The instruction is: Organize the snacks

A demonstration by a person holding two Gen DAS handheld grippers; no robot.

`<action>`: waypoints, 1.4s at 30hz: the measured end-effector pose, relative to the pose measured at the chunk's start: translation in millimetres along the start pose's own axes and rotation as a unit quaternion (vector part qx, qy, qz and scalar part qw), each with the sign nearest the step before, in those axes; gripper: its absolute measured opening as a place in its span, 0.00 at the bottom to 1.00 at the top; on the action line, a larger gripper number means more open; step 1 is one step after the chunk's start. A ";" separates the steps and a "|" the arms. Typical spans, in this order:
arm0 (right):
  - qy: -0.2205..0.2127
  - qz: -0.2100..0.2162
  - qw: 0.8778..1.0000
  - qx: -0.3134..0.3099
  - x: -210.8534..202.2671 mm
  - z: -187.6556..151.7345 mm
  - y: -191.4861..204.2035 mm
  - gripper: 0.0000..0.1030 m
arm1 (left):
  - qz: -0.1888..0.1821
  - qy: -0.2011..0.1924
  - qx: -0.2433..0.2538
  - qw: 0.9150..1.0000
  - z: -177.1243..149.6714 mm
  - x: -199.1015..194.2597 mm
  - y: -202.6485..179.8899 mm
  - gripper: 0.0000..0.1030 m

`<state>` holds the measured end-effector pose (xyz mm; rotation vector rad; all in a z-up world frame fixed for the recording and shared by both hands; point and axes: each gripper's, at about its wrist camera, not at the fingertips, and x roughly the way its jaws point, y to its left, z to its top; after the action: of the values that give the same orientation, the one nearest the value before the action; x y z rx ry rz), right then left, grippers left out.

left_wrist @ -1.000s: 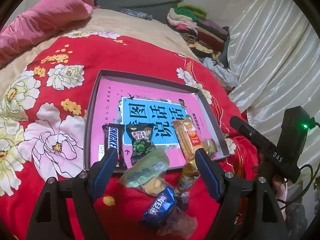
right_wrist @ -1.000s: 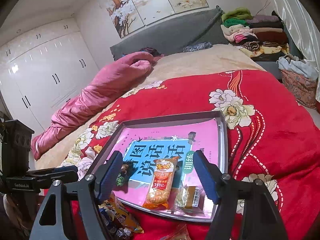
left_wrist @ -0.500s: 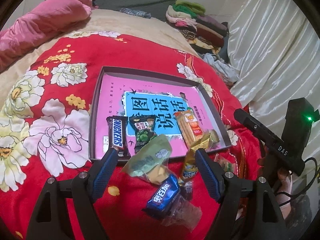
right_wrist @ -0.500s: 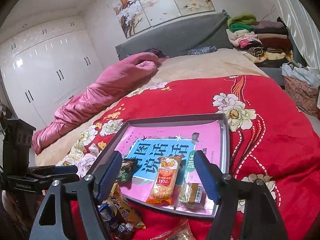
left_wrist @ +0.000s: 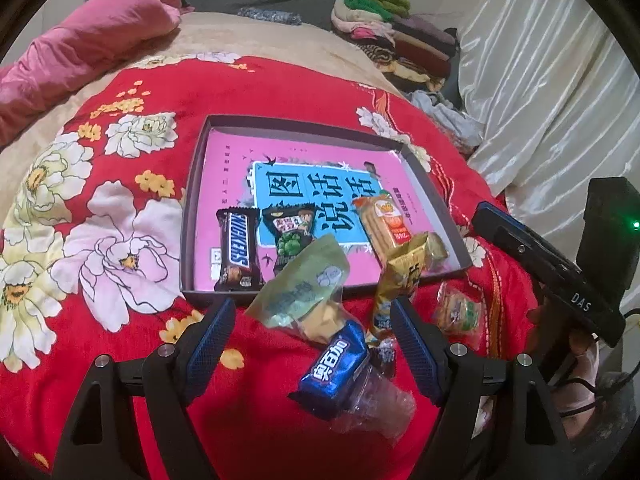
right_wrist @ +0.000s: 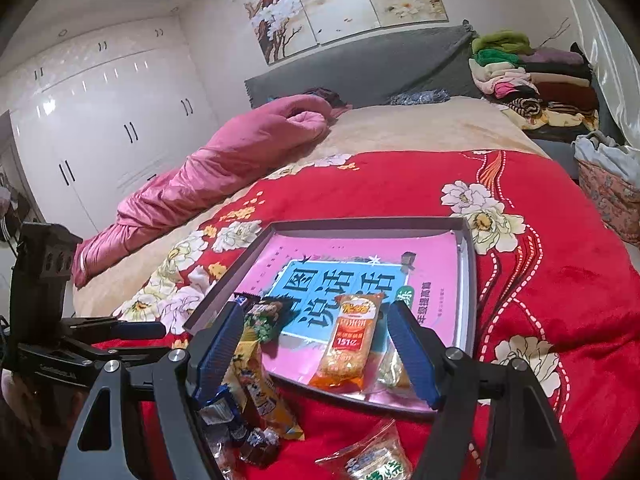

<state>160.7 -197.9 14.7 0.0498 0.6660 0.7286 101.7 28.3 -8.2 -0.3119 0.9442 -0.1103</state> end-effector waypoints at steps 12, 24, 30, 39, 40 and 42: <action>0.021 0.005 1.000 -0.011 4.1 -10.4 11.3 0.72 | 0.004 0.018 0.012 1.000 -10.4 5.1 -2.6 0.78; 0.037 0.009 0.999 -0.021 3.7 -20.8 23.0 0.72 | 0.004 0.040 0.017 0.999 -19.5 12.6 -2.9 0.78; 0.049 0.014 0.998 -0.024 5.6 -26.1 28.6 0.72 | 0.005 0.045 0.027 0.999 -23.3 14.2 -6.5 0.78; 0.070 0.021 0.997 -0.026 10.5 -35.7 36.3 0.72 | -0.001 0.055 0.030 0.998 -28.4 18.6 -7.7 0.78; 0.072 0.021 0.997 -0.027 10.7 -36.6 37.0 0.72 | -0.002 0.055 0.029 0.998 -28.8 18.8 -7.4 0.78; 0.077 0.021 0.996 -0.028 12.0 -38.5 38.4 0.72 | -0.003 0.057 0.028 0.998 -29.5 19.8 -6.5 0.78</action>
<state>122.0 -168.3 -12.3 -0.0442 0.7922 0.7962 89.6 11.3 -37.7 -0.2598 1.0513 -0.1615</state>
